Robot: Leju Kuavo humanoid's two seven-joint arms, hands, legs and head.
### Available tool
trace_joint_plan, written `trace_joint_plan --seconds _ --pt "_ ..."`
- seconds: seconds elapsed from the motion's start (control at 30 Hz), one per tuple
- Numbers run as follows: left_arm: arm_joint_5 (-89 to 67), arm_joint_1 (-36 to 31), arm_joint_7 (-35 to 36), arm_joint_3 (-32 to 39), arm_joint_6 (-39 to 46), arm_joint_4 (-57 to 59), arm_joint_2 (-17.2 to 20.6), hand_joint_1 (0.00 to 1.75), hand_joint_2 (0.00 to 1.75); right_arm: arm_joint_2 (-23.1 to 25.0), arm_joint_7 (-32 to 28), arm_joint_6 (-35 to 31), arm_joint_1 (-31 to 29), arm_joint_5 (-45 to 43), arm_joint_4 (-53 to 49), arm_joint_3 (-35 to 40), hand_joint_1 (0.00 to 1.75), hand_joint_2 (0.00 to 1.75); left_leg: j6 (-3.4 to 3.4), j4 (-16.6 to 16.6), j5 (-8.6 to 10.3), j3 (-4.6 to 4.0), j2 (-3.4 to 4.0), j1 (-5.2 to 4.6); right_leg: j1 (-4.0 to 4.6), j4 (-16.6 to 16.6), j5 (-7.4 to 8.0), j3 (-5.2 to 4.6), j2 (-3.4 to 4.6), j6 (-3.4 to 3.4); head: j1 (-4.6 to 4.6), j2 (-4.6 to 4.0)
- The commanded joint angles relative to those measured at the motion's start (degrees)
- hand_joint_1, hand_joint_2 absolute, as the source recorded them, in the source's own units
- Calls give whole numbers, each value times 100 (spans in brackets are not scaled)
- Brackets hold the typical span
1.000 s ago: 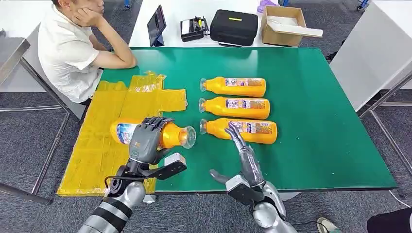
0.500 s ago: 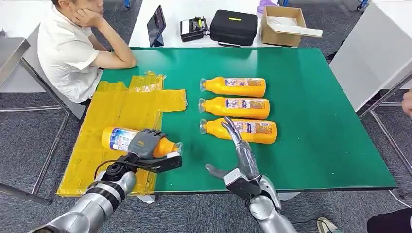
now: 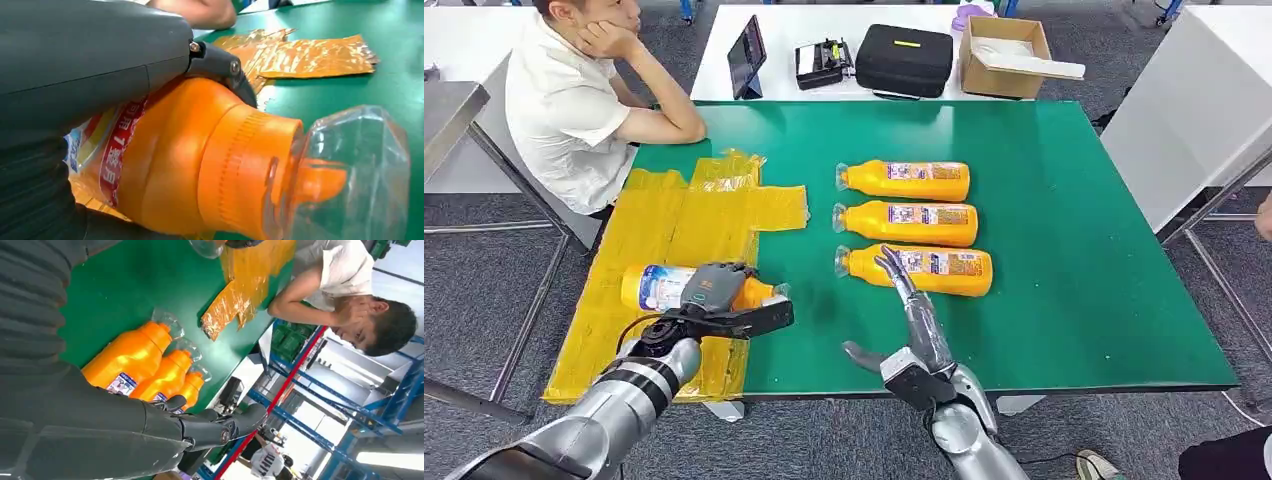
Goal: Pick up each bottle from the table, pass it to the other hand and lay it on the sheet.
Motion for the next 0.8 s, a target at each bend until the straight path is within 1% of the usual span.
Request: trace_joint_plan --seconds 0.03,0.2,0.23,0.3,0.33,0.4,0.43,0.5,0.53,0.57,0.63,0.67,0.7,0.73,0.77,0.8 --pt "149 -90 -167 226 -775 585 -48 0 175 39 4 37 -267 -37 448 -18 0 175 -1 -4 -5 17 23 3 6 -7 2 13 14 -18 0 0" --pt "183 -156 -341 117 -1679 703 47 0 175 30 -52 10 -394 -115 657 28 0 175 0 -7 -6 21 25 2 5 -10 2 20 19 -16 0 0" --pt "198 -146 -388 105 -1742 689 81 0 175 24 -67 -8 -422 -126 703 43 0 175 -1 -8 -13 32 45 11 16 -19 3 29 31 -35 0 0" --pt "202 -136 -399 102 -1738 687 103 0 175 25 -75 -19 -434 -136 729 42 0 175 0 -7 -5 22 20 0 2 -8 1 23 17 -13 0 0" --pt "202 -136 -399 102 -1738 687 103 0 175 25 -75 -19 -434 -136 729 42 0 175 -1 -12 -8 33 37 3 7 -16 4 31 29 -23 0 0" --pt "202 -136 -399 102 -1738 687 103 0 175 25 -75 -19 -434 -136 729 42 0 175 -1 -8 -5 28 21 1 3 -10 2 29 17 -16 0 0" --pt "202 -136 -399 102 -1738 687 103 0 175 25 -75 -19 -434 -136 729 42 0 175 -2 -10 -6 33 32 5 9 -14 5 31 24 -25 0 0" --pt "247 -138 -418 124 -1813 698 92 0 175 19 -79 -22 -431 -142 725 58 0 175 0 -7 -4 29 17 -1 1 -7 2 29 14 -13 0 0" --pt "261 -122 -428 116 -1811 683 113 0 175 15 -90 -27 -445 -156 751 68 0 175 -1 -9 -5 35 27 4 7 -13 4 34 20 -20 0 0" --pt "266 -98 -436 113 -1775 664 121 0 175 18 -96 -39 -450 -171 775 62 0 175 -1 -11 -5 37 34 6 10 -17 7 36 25 -27 0 0" --pt "282 -69 -498 102 -1625 621 114 0 175 12 -106 -62 -449 -187 781 70 0 175 1 -9 -5 40 20 -1 2 -9 2 39 16 -14 0 0" --pt "298 -40 -593 83 -1449 552 110 0 175 7 -110 -73 -439 -196 766 78 0 175 0 -11 -6 45 31 2 6 -14 4 43 24 -21 0 0" --pt "328 -27 -645 91 -1348 522 101 0 175 5 -115 -86 -428 -195 748 78 0 175 0 -9 -5 43 24 1 3 -11 3 42 19 -16 0 0" --pt "417 6 -790 145 -1123 445 65 0 175 -3 -136 -142 -406 -159 710 78 0 175 -1 -13 -7 46 46 9 15 -22 9 43 32 -35 0 0" --pt "466 68 -1007 166 -645 284 28 0 175 -11 -170 -310 -386 -41 670 85 0 175 1 -8 -4 41 18 -1 2 -9 1 40 13 -15 0 0" --pt "534 115 -1093 221 -361 175 -1 0 175 -21 -176 -362 -372 -6 632 88 0 175 0 -9 -6 41 25 4 7 -13 3 41 17 -23 0 0"
